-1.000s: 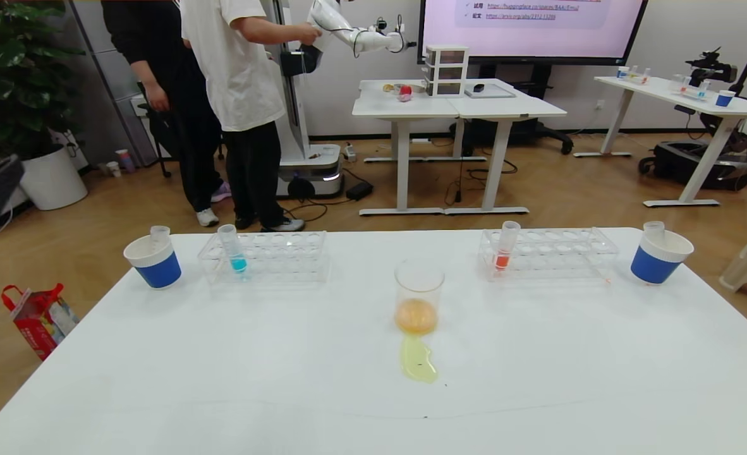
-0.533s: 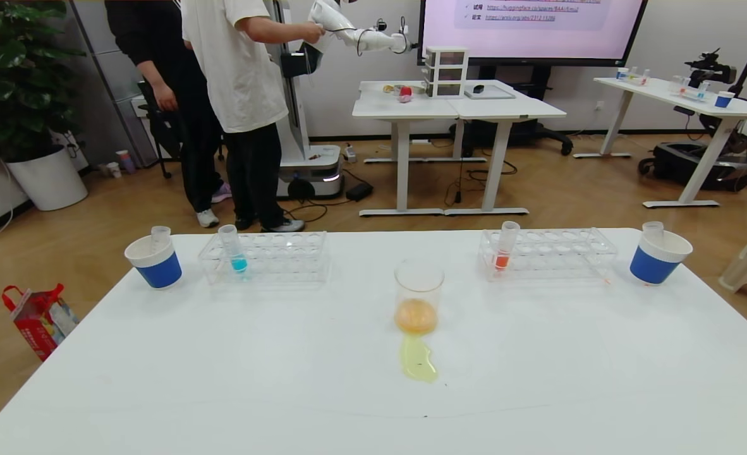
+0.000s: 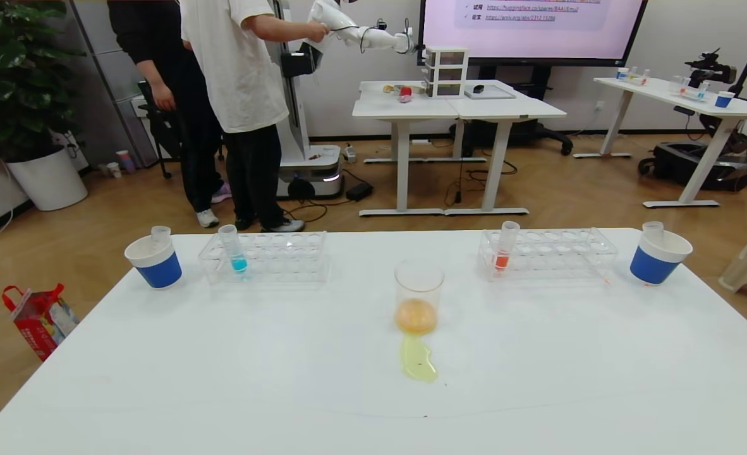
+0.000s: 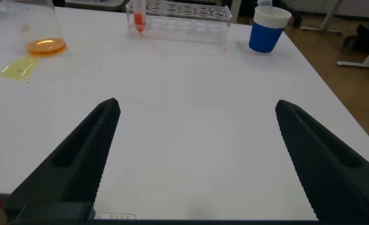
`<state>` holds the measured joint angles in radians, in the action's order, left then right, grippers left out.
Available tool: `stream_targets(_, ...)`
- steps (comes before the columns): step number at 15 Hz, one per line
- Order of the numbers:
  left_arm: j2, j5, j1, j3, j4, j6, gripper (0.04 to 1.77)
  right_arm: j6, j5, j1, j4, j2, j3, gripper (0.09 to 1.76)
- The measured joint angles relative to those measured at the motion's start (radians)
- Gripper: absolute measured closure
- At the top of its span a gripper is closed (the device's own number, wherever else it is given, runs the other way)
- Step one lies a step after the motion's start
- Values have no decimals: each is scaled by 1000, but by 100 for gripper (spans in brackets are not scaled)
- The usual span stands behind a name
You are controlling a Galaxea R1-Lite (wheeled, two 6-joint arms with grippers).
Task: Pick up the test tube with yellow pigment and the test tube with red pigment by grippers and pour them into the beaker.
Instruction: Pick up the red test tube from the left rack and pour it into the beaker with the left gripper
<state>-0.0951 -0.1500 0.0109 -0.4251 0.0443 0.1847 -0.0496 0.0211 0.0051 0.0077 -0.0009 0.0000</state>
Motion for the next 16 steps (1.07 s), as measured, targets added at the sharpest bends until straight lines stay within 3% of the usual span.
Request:
stream_targets(5, 89, 82, -4, 254, 113, -84, 6, 0, 0, 0, 0, 0, 0, 11)
stream_targets(7, 94, 125, -4, 367, 86, -91, 6, 0, 0, 0, 0, 0, 0, 11)
stream_targets(8, 95, 146, -4, 398, 16, -96, 6, 0, 0, 0, 0, 0, 0, 11)
stream_targets(10, 96, 161, -5, 414, -60, -101, 6, 0, 0, 0, 0, 0, 0, 11)
stream_targets(16, 97, 158, -5, 424, -51, -131, 6, 0, -1, 0, 0, 0, 0, 11)
